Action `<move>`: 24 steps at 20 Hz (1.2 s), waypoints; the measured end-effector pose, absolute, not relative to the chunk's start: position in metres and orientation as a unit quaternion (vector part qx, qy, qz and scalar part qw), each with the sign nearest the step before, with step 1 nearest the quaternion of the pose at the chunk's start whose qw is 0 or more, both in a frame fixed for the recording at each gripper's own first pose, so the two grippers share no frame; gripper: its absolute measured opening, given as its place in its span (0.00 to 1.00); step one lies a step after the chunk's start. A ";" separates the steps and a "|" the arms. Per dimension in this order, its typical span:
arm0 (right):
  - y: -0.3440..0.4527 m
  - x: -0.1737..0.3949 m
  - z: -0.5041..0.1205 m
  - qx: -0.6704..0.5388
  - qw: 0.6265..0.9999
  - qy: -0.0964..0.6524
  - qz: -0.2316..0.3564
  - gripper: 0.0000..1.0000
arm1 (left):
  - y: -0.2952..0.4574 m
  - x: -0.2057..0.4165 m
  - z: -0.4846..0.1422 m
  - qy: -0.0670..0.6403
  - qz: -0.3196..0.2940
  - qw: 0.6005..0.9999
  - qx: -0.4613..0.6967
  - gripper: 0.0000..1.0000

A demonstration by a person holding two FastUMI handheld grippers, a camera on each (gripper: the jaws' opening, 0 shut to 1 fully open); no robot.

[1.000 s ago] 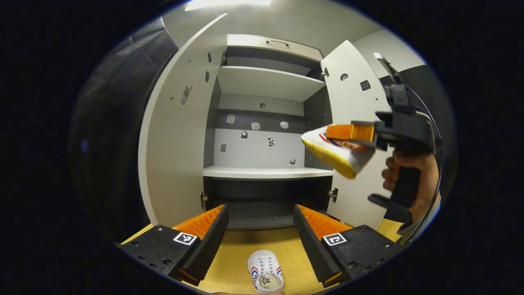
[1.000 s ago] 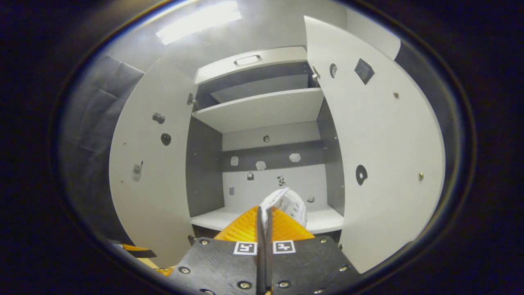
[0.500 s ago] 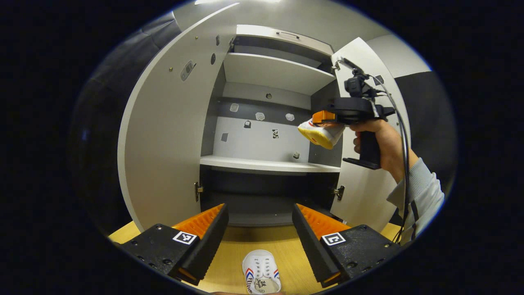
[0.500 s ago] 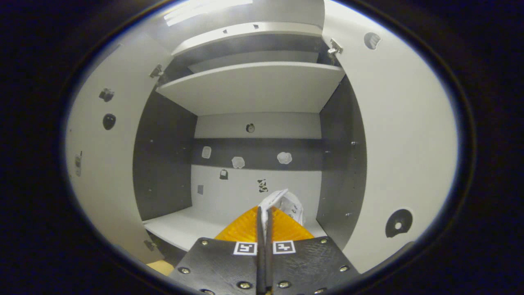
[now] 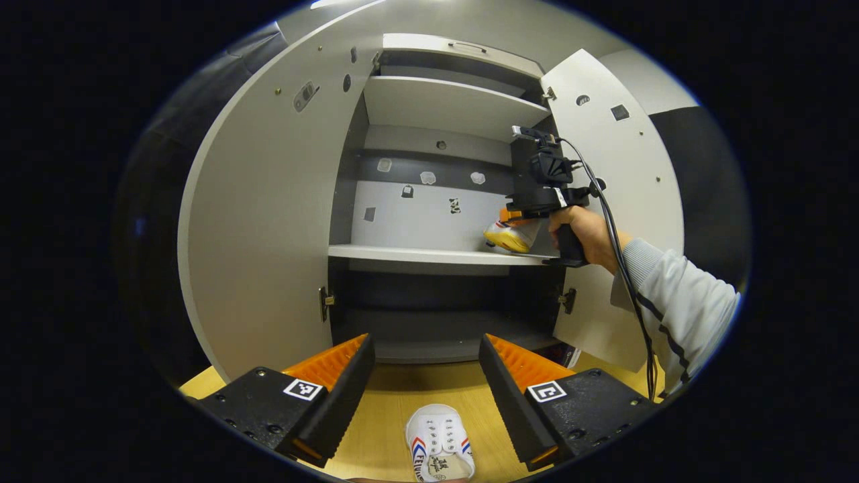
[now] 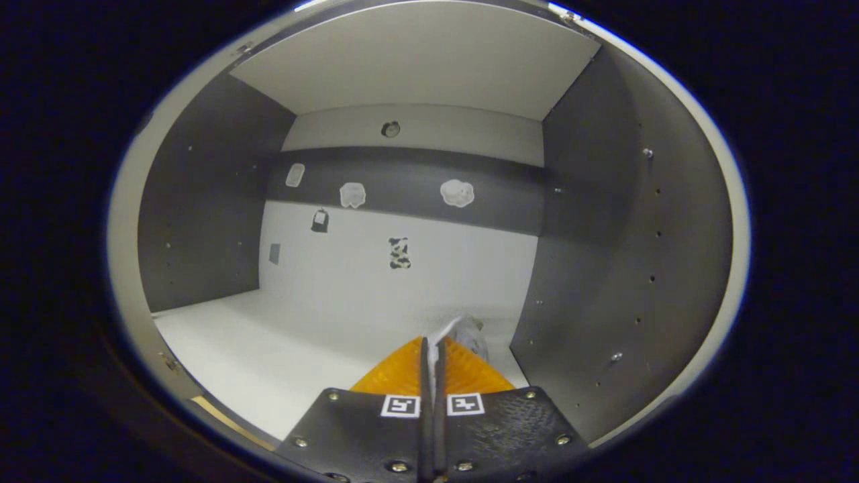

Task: Grab one shoe with the right hand and put it into the shoe cabinet, grab the other shoe with the left hand and put it into the shoe cabinet; then close the right door with the right hand and the left door with the left hand.

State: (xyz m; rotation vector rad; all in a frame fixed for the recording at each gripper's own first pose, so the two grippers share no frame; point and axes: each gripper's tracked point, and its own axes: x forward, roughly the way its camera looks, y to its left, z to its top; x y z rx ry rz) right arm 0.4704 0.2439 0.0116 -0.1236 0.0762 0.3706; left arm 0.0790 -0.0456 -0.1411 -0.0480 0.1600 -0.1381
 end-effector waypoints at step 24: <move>0.151 0.158 0.058 0.000 0.984 -0.085 0.159 0.98 | -0.034 0.038 -0.235 0.197 -0.062 0.978 0.012 0.96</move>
